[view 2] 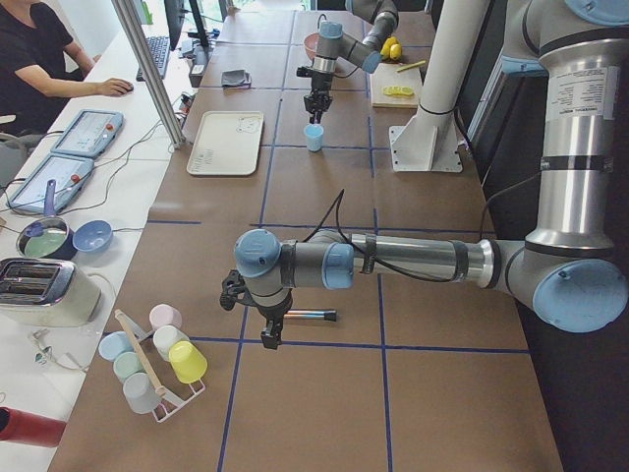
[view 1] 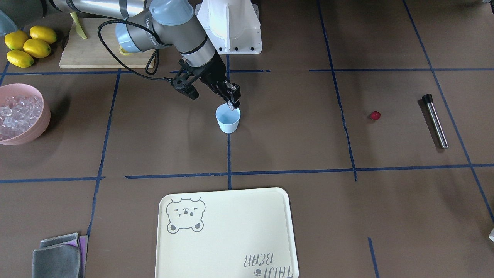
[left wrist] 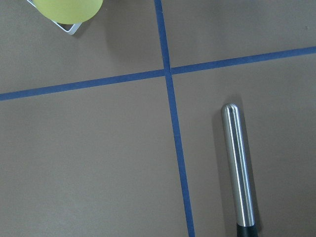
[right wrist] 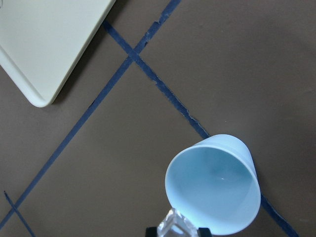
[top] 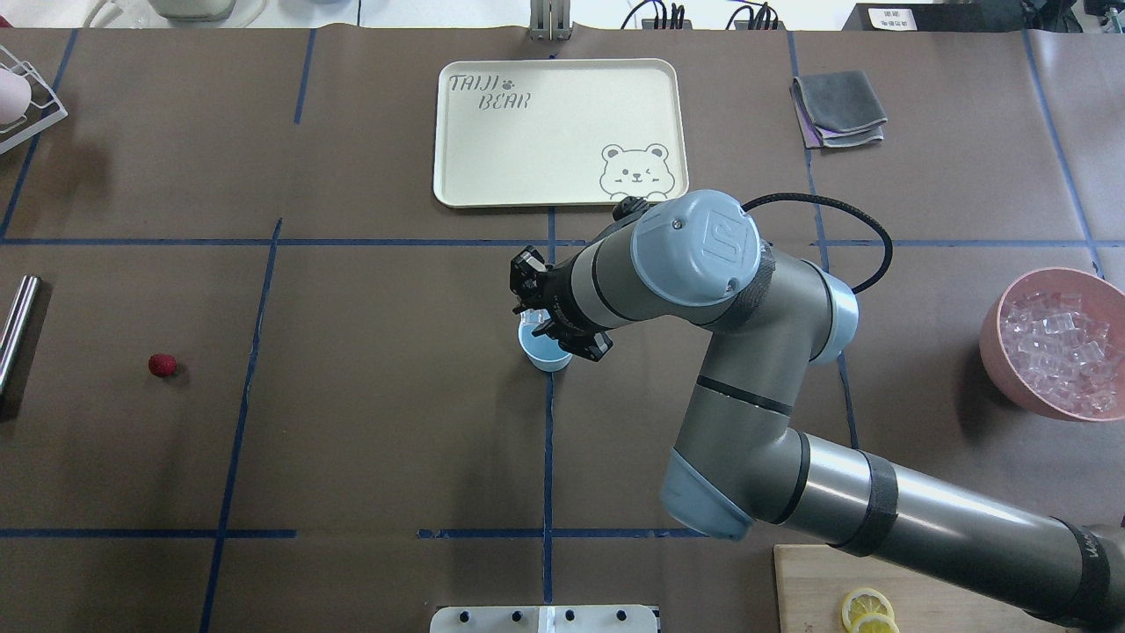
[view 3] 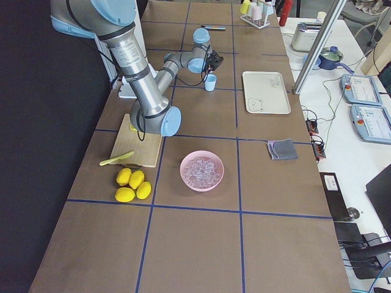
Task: Mash ice and strawberries in cup
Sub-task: 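Carry the ice cube with the right gripper over the blue cup, then open the right gripper to drop the cube and withdraw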
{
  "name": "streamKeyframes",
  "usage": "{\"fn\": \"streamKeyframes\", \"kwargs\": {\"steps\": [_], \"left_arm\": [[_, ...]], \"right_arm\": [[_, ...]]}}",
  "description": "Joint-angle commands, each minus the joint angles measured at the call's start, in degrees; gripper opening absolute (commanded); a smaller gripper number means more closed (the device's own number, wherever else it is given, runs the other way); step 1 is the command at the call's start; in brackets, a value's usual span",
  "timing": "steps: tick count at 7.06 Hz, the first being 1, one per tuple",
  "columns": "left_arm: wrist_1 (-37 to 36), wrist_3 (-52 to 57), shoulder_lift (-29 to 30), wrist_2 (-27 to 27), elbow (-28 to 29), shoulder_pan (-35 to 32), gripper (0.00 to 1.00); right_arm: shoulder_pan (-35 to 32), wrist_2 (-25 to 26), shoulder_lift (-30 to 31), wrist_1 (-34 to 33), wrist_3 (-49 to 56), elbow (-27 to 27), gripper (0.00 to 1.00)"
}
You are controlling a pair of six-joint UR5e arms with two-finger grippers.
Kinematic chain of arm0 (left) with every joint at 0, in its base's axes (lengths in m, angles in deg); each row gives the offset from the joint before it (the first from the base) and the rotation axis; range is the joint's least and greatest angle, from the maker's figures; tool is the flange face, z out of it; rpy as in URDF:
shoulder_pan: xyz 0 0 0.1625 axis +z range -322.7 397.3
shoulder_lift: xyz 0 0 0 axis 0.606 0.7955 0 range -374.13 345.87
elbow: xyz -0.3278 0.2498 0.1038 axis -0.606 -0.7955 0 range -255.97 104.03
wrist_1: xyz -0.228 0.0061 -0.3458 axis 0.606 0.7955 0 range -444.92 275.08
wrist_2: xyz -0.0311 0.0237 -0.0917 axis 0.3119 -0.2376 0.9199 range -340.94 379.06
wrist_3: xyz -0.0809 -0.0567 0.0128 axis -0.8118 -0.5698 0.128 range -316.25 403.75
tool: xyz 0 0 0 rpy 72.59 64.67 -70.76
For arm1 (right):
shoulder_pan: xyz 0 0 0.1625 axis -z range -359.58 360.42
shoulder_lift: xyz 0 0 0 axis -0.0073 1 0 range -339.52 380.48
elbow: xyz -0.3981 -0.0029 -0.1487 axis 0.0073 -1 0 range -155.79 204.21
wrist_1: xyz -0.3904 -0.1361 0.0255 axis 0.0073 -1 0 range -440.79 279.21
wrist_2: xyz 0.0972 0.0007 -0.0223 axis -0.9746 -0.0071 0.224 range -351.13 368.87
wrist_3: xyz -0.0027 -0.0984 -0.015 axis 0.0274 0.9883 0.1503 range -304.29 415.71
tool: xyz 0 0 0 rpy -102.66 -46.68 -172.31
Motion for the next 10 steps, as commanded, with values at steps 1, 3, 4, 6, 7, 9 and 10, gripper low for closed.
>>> {"fn": "streamKeyframes", "kwargs": {"steps": [1,3,4,6,7,9,10], "left_arm": [[0.0,0.0,-0.3,0.0,0.0,0.0,1.0],[0.0,0.1,-0.3,0.0,0.3,0.0,1.0],[0.1,0.1,-0.3,0.0,0.4,0.0,1.0],[0.1,0.2,-0.8,0.0,0.1,0.0,1.0],[0.1,0.2,-0.8,0.0,0.0,0.0,1.0],[0.1,0.2,-0.9,0.0,0.0,0.0,1.0],[0.1,0.2,-0.9,0.0,0.0,0.0,1.0]], "right_arm": [[0.0,0.0,0.4,0.0,0.6,-0.6,0.75],[-1.1,-0.8,0.6,0.0,0.7,0.1,0.77],[-4.1,-4.5,5.8,0.0,1.0,4.1,0.77],[-14.4,-14.8,20.3,0.1,15.5,12.3,0.76],[-20.5,-19.6,27.3,0.1,24.8,14.3,0.76],[-31.1,-26.2,40.1,0.4,52.0,14.8,0.79],[-34.0,-25.9,43.7,0.5,62.7,14.5,0.99]]}}
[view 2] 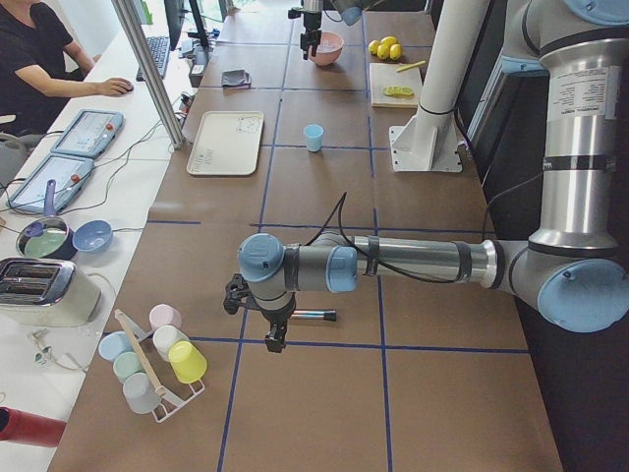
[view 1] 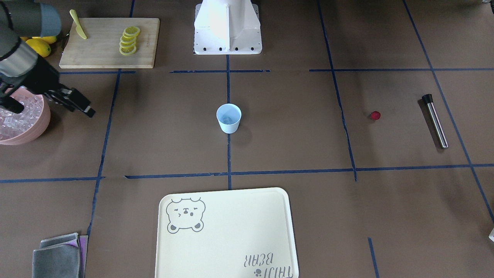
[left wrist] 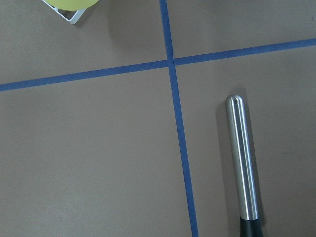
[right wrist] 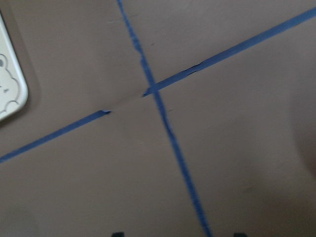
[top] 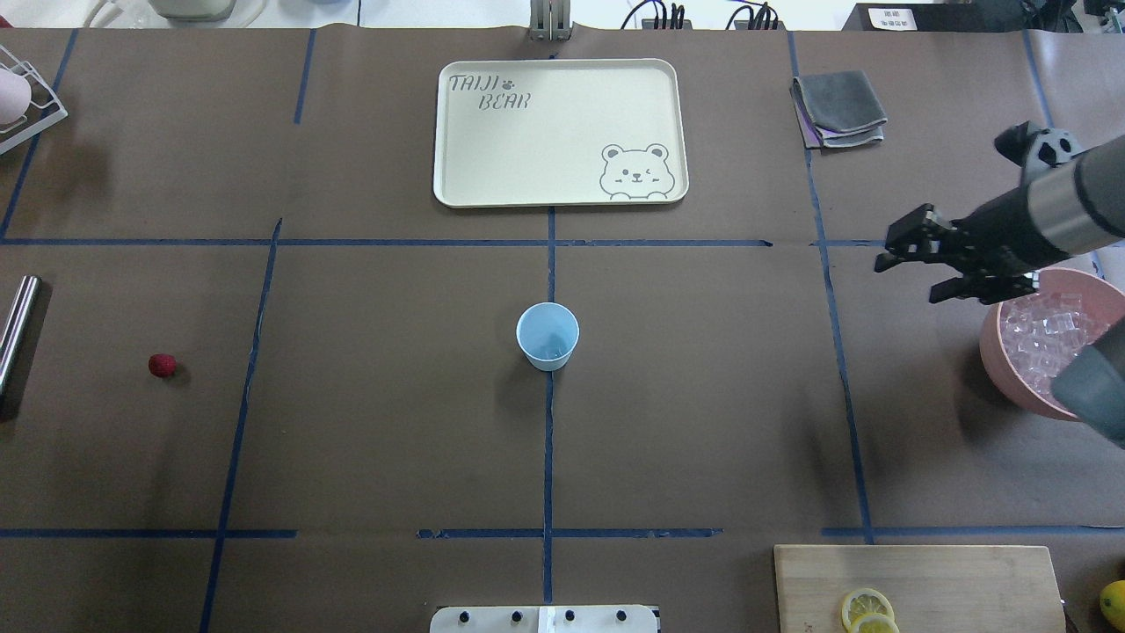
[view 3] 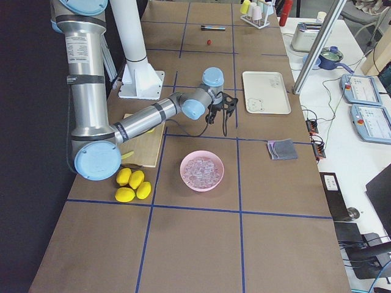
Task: Mash ice and strawberries in cup
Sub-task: 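Open the right gripper to drop the cube and withdraw, then lower the right gripper into the pink bowl and grasp another ice cube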
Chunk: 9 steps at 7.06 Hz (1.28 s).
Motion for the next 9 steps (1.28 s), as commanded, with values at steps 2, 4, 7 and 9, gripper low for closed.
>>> {"fn": "streamKeyframes", "kwargs": {"steps": [2,4,7,9], "left_arm": [[0.0,0.0,0.0,0.0,0.0,0.0,1.0],[0.0,0.0,-0.6,0.0,-0.4,-0.2,1.0],[-1.1,-0.8,-0.3,2.2,-1.1,-0.1,1.0],[-0.4,-0.6,-0.9,2.9,-1.9,-0.1,1.0]], "right_arm": [[-7.7,-0.5,8.3,0.1,27.7,-1.3,0.99],[-7.7,0.2,8.4,0.3,37.2,-4.0,1.0],[-7.5,5.6,8.4,0.4,44.2,-6.5,1.0],[-7.1,5.3,7.5,0.5,44.5,-9.0,1.0]]}}
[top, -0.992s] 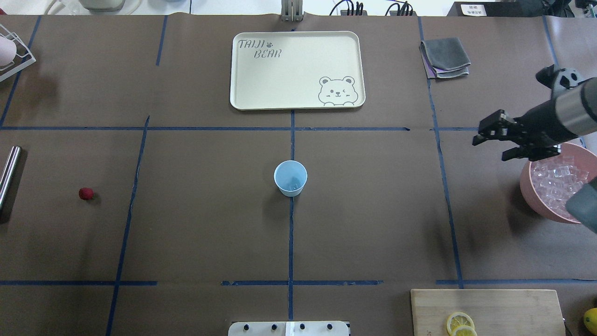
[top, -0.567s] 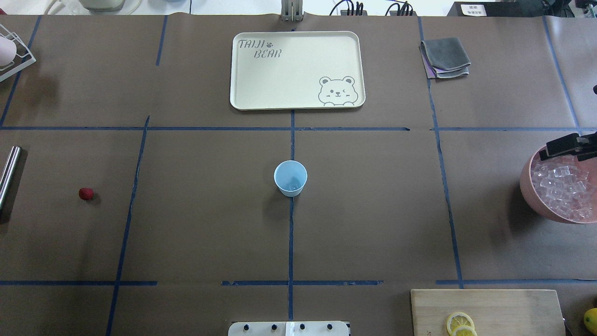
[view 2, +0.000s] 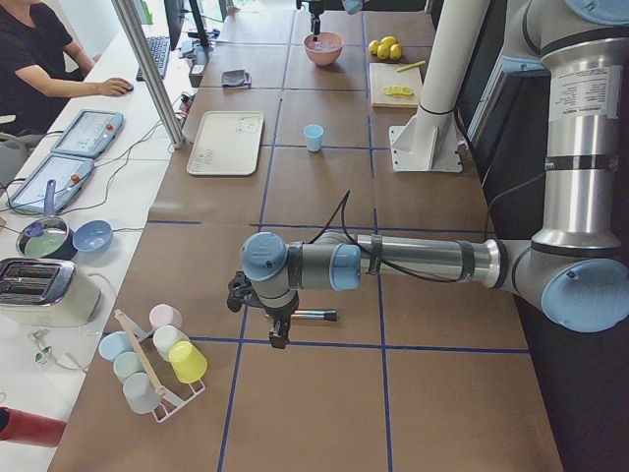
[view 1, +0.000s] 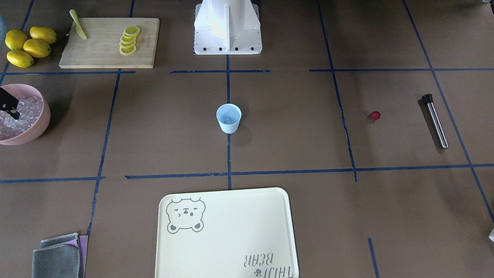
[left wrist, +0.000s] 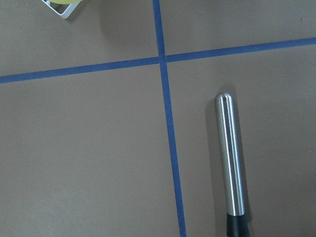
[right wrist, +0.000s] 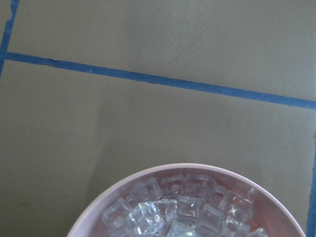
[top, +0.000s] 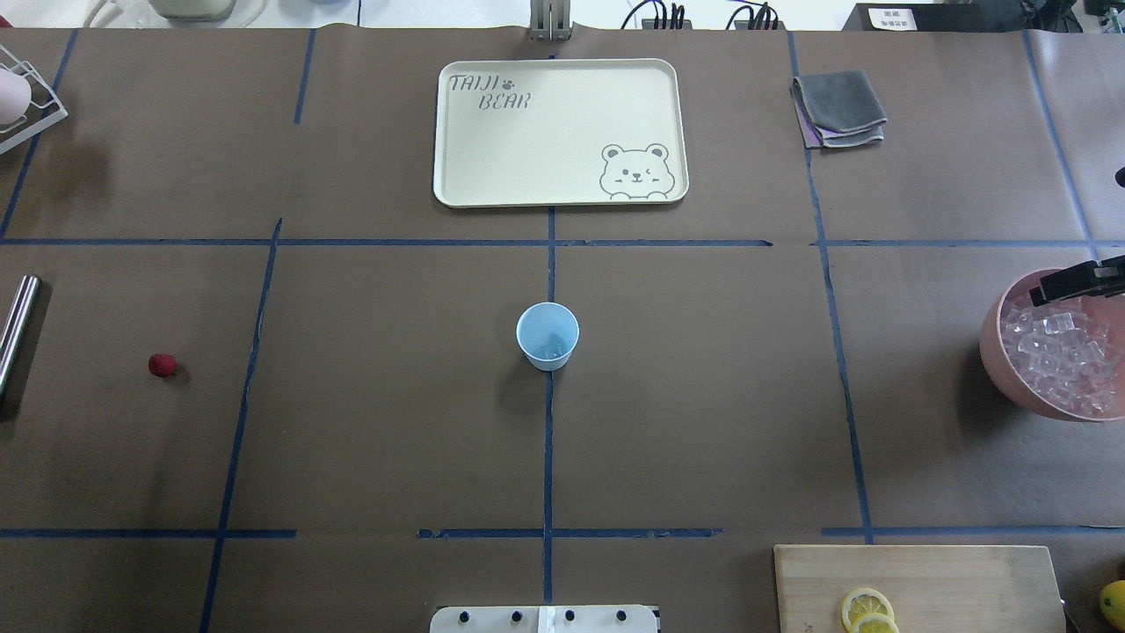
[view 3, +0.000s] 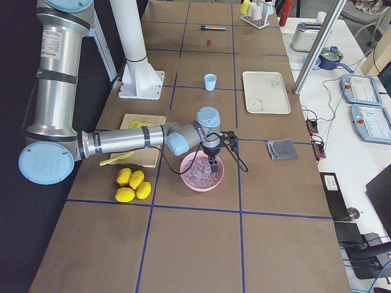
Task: Mash ice and strawberries in cup
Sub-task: 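Lower the right gripper into the pink bowl and grasp another ice cube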
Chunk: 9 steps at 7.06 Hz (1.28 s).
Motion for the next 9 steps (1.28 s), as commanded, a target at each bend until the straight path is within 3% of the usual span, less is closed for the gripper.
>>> {"fn": "streamKeyframes", "kwargs": {"steps": [1,6,7,8,9], "left_arm": [[0.4,-0.2,-0.4,0.8,-0.4,0.0,1.0],[0.5,-0.2,-0.4,0.8,-0.4,0.0,1.0],[0.5,-0.2,-0.4,0.8,-0.4,0.0,1.0],[0.5,-0.2,-0.4,0.9,-0.4,0.0,1.0],[0.5,-0.2,-0.5,0.9,-0.4,0.0,1.0]], "right_arm": [[0.3,-0.3,-0.2,0.1,0.4,-1.0,1.0],[3.4,0.3,0.4,0.0,0.6,-2.3,0.98],[3.8,0.4,0.4,0.0,0.6,-2.4,0.94],[3.8,0.4,0.5,0.0,0.6,-2.5,0.84],[3.8,0.5,0.5,0.0,0.5,-2.5,0.67]]}}
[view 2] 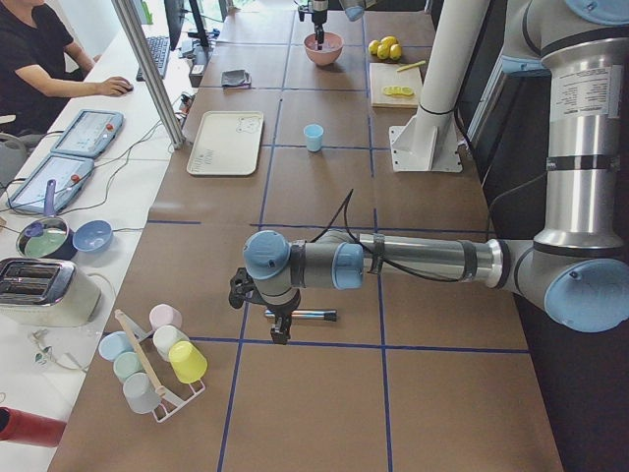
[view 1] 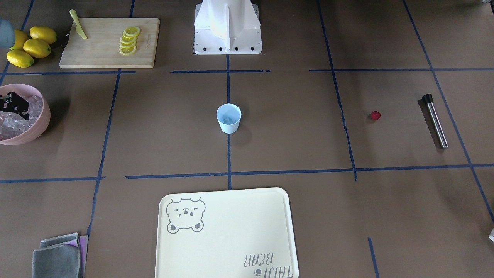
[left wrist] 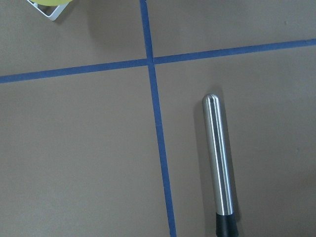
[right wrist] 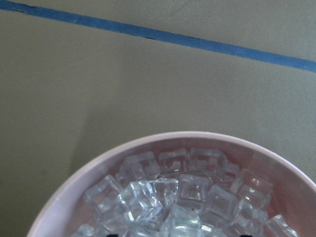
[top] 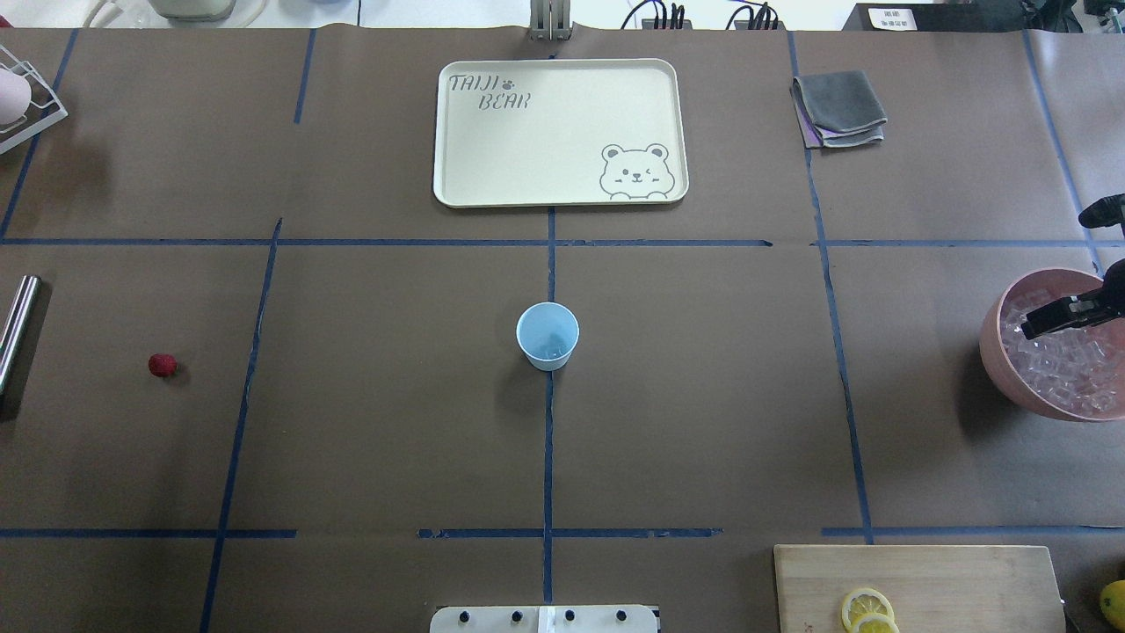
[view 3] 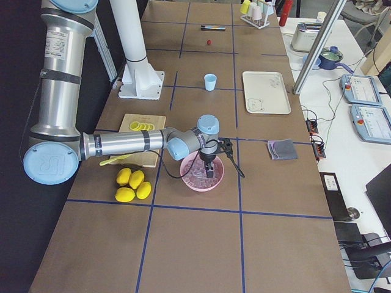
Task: Mash ice and strawberries in cup
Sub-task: 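Lower the right gripper into the pink bowl and grasp another ice cube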
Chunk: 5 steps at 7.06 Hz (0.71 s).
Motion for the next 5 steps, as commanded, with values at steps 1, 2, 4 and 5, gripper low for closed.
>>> {"fn": "streamKeyframes", "kwargs": {"steps": [1,2,4,5], "left_arm": [[0.0,0.0,0.0,-0.1,0.0,0.0,1.0],[0.0,0.0,-0.1,0.0,0.0,0.0,1.0],[0.0,0.2,-0.1,-0.1,0.1,0.0,1.0],[0.0,0.3,-0.1,0.0,0.1,0.0,1.0]], "right_arm": [[0.1,0.1,0.2,0.0,-0.1,-0.1,0.45],[0.0,0.0,0.2,0.0,0.0,0.1,0.28],[-0.1,0.1,0.2,0.0,0.9,0.5,0.02],[-0.4,0.0,-0.2,0.0,1.5,2.0,0.01]]}}
